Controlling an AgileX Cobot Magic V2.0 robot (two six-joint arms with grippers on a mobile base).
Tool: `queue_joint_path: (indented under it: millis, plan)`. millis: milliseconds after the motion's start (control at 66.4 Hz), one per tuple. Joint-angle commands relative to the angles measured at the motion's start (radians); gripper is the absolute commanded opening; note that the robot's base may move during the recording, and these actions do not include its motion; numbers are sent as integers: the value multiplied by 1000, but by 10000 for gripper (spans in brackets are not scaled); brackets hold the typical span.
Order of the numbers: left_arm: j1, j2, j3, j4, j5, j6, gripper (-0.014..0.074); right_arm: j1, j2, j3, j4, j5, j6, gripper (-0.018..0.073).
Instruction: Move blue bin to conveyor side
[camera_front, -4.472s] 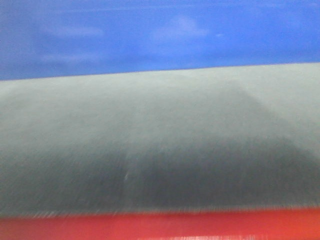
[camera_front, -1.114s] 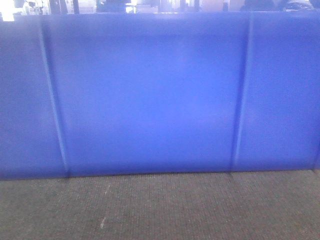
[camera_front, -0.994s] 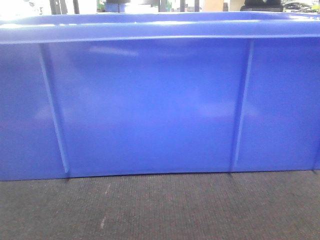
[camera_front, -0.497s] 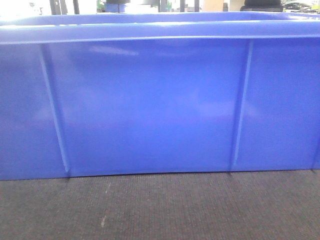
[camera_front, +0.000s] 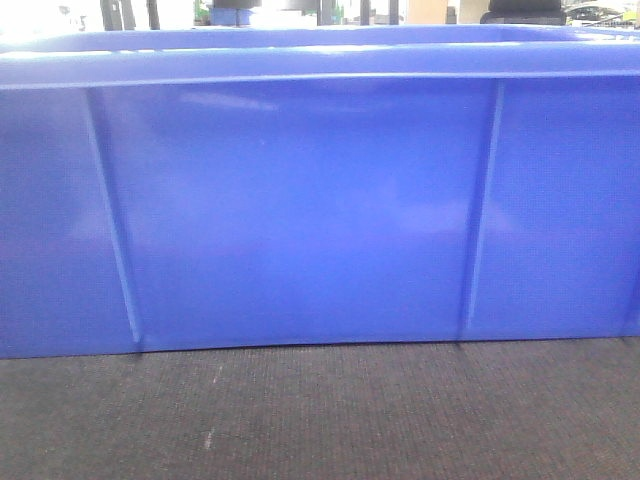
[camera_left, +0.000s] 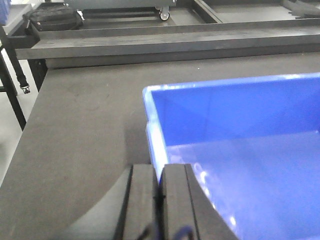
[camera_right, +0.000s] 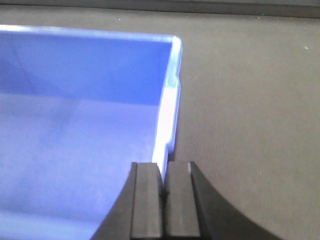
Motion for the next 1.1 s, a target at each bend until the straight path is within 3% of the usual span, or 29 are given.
queue_joint_path:
  millis: [0,211,422,663,1084]
  plan:
    - [-2,-108,118,0,-62,4,-16,0,-104,118,-16,-94,-6,-70]
    - [-2,-373,390,18,-179,4,-16,0,-420,449,-16,-277,-6,-70]
    - [-2,-582,594,26,-311,5,-16,0,-679,621,-16,-375,-6,-70]
    - [-2,-582,637,46,-346,5,-16,0,-659,620,-16,-476,-6,-70]
    - [-2,-582,637,46,-346,5,-16,0,-661,620,-16,-478,-6,-70]
